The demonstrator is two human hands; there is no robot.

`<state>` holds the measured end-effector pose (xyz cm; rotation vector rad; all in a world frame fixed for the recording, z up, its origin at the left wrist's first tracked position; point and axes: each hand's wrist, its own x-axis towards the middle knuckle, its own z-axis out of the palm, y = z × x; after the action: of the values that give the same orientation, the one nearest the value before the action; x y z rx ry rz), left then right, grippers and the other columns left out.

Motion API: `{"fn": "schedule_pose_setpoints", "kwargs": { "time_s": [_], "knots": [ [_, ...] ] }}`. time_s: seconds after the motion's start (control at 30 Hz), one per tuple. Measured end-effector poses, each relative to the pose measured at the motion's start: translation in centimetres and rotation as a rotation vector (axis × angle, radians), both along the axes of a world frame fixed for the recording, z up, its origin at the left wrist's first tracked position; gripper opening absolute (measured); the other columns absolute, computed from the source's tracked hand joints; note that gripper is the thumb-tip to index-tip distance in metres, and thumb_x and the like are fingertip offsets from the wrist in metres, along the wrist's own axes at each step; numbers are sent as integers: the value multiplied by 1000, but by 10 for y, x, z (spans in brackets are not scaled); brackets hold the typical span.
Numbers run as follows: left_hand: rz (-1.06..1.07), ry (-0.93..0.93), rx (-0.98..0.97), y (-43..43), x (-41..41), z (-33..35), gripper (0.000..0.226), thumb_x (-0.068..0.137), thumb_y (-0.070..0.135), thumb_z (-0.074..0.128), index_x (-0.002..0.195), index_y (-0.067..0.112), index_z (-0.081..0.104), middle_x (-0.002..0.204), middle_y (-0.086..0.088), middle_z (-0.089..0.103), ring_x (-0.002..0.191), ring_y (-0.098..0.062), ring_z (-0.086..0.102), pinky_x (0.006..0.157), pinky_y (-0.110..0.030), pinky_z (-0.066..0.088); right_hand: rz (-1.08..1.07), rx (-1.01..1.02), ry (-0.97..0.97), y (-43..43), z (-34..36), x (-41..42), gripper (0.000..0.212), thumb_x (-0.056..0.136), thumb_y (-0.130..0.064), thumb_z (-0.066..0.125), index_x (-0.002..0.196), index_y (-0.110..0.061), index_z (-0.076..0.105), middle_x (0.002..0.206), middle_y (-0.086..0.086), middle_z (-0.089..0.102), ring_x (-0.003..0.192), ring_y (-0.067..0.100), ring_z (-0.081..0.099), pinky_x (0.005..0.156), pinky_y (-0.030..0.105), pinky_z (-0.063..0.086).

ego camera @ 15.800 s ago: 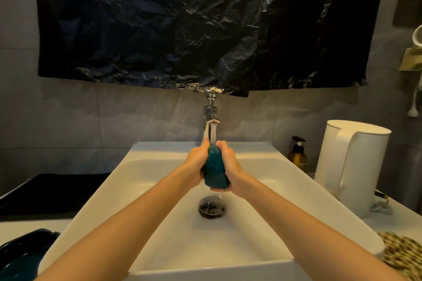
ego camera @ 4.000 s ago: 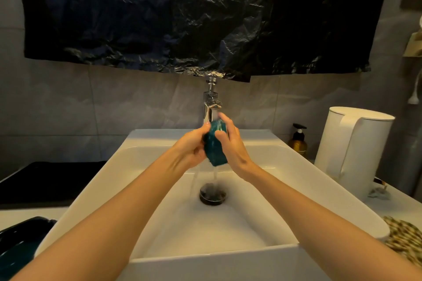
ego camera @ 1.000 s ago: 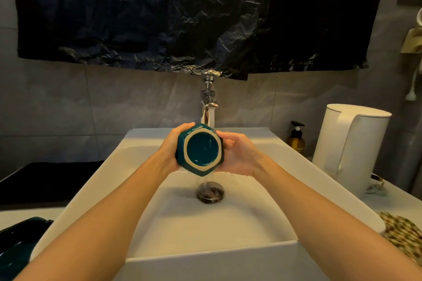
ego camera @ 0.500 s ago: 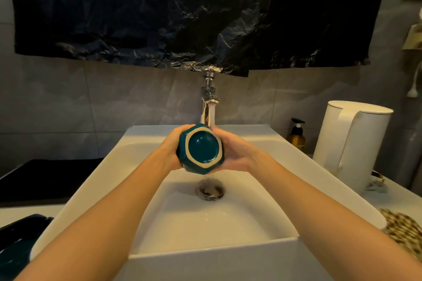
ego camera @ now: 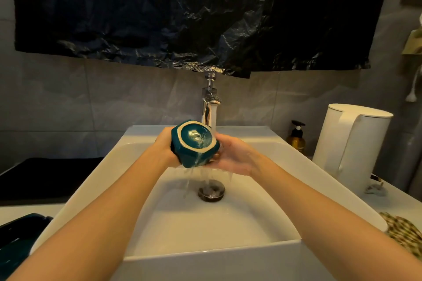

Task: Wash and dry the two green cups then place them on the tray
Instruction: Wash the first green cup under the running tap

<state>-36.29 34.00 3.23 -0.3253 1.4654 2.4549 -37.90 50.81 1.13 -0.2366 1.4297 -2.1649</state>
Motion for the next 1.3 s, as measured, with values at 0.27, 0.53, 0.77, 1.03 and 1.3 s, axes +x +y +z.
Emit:
{"fn": "schedule_pose_setpoints", "kwargs": {
  "time_s": [0.27, 0.53, 0.77, 1.03, 1.3],
  "knots": [
    [67, -68, -11, 8, 5, 6, 27, 78, 22, 62, 99, 8, 69, 99, -13, 70, 88, -33, 65, 71, -45, 53, -107, -106, -121, -11, 3, 2, 50, 98, -45, 44, 128, -7, 57, 132, 14, 58, 122, 28, 54, 98, 41, 45],
    [169, -144, -15, -5, 5, 10, 25, 87, 21, 55, 108, 14, 66, 107, -11, 69, 98, -34, 63, 74, -47, 53, 38, -115, 67, 5, 15, 18, 27, 97, -10, 47, 123, -8, 56, 131, 19, 56, 120, 31, 54, 95, 42, 50],
    [169, -139, -63, -1, 9, 12, 22, 92, 20, 51, 109, 12, 63, 96, -15, 68, 88, -35, 62, 65, -49, 52, 97, 35, 205, 2, 12, 22, 42, 89, 4, 55, 129, -7, 50, 132, 11, 57, 126, 26, 51, 102, 32, 46],
    [211, -142, -67, 5, 18, 18, 21, 96, 13, 44, 95, 6, 63, 97, -16, 66, 102, -35, 60, 82, -47, 49, 9, -39, 92, 7, 11, 17, 29, 97, -15, 51, 125, -9, 56, 130, 15, 58, 117, 27, 58, 92, 34, 53],
    [267, -35, -25, 16, 39, 23, 31, 101, 6, 33, 124, -6, 50, 133, -17, 51, 122, -32, 49, 87, -33, 46, -17, 158, 198, 1, 8, 16, 66, 84, -22, 66, 141, -8, 37, 135, 14, 55, 117, 29, 59, 96, 42, 51]
  ]
}}
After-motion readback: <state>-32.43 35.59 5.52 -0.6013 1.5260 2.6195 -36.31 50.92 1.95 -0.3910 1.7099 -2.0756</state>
